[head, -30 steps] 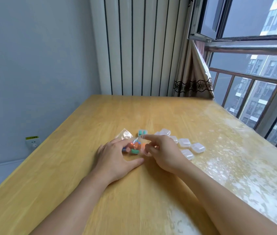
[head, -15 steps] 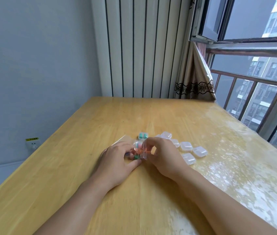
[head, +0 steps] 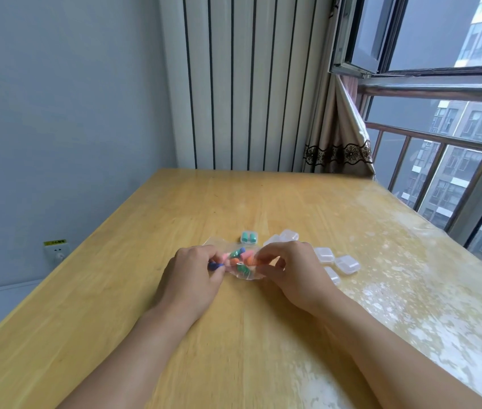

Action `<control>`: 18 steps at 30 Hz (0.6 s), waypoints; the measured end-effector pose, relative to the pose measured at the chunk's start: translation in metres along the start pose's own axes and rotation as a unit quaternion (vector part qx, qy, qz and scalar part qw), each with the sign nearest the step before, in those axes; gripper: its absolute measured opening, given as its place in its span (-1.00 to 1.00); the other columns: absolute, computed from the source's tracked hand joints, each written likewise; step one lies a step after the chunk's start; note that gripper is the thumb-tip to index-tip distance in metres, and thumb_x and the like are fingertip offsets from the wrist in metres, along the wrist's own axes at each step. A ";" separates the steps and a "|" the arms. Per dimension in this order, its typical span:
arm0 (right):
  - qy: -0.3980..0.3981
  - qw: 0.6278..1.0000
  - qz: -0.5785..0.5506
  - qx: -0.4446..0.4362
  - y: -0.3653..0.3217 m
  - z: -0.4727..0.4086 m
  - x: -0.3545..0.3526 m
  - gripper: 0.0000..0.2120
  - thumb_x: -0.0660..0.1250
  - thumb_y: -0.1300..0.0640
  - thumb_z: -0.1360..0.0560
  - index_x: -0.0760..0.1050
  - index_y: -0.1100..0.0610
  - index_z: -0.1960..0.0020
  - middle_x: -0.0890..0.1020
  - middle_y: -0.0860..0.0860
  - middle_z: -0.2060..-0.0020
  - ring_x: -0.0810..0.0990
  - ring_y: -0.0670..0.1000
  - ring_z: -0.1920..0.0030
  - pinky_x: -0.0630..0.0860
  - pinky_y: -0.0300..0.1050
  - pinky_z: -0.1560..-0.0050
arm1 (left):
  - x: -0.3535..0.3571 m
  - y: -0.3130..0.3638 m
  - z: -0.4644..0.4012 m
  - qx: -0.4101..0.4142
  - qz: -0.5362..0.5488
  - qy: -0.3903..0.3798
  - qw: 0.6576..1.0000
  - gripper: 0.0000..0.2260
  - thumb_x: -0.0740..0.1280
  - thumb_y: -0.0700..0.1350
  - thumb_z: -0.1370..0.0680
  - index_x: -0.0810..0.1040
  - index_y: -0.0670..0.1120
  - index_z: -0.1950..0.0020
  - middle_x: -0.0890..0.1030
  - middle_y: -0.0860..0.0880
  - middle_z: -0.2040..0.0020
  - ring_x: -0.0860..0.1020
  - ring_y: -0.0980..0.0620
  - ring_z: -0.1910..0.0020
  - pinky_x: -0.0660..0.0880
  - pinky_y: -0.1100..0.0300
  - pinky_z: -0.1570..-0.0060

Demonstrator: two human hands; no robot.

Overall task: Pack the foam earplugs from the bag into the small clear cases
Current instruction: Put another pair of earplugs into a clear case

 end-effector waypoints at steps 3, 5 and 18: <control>0.045 0.998 -0.026 0.029 0.009 0.001 -0.012 -0.90 0.47 0.14 -0.52 0.71 -0.03 0.00 0.70 -0.16 0.18 0.61 -0.16 0.28 0.50 -0.27 0.20 | -0.009 -0.006 -0.002 -0.040 -0.048 0.021 0.998 -0.90 0.42 -0.04 -0.52 0.64 0.01 0.18 0.64 0.06 0.26 0.59 -0.01 0.26 0.59 0.04 0.24; 0.062 0.992 -0.098 0.058 0.014 0.002 -0.019 -0.92 0.47 0.17 -0.53 0.71 0.03 0.02 0.69 -0.08 0.21 0.64 -0.08 0.31 0.61 -0.13 0.25 | -0.016 -0.011 -0.003 -0.064 -0.060 0.040 0.995 -0.94 0.43 -0.05 -0.50 0.63 0.02 0.17 0.64 0.06 0.23 0.57 0.00 0.24 0.55 0.11 0.29; -0.027 0.933 -0.356 0.040 -0.023 0.017 -0.010 -0.85 0.52 0.26 -0.48 0.72 0.21 -0.04 0.72 0.17 0.20 0.67 0.02 0.28 0.63 -0.12 0.16 | 0.014 0.030 0.019 -0.108 0.457 -0.047 0.881 -0.86 0.47 -0.19 -0.52 0.71 -0.17 -0.07 0.76 -0.11 0.11 0.73 -0.01 0.18 0.62 0.22 0.19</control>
Point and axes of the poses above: each hand's wrist, its own z-axis away from the middle knuckle, its own x-axis out of the palm, y = z × x, the point moved 6 cm from there along -z, towards the middle knuckle
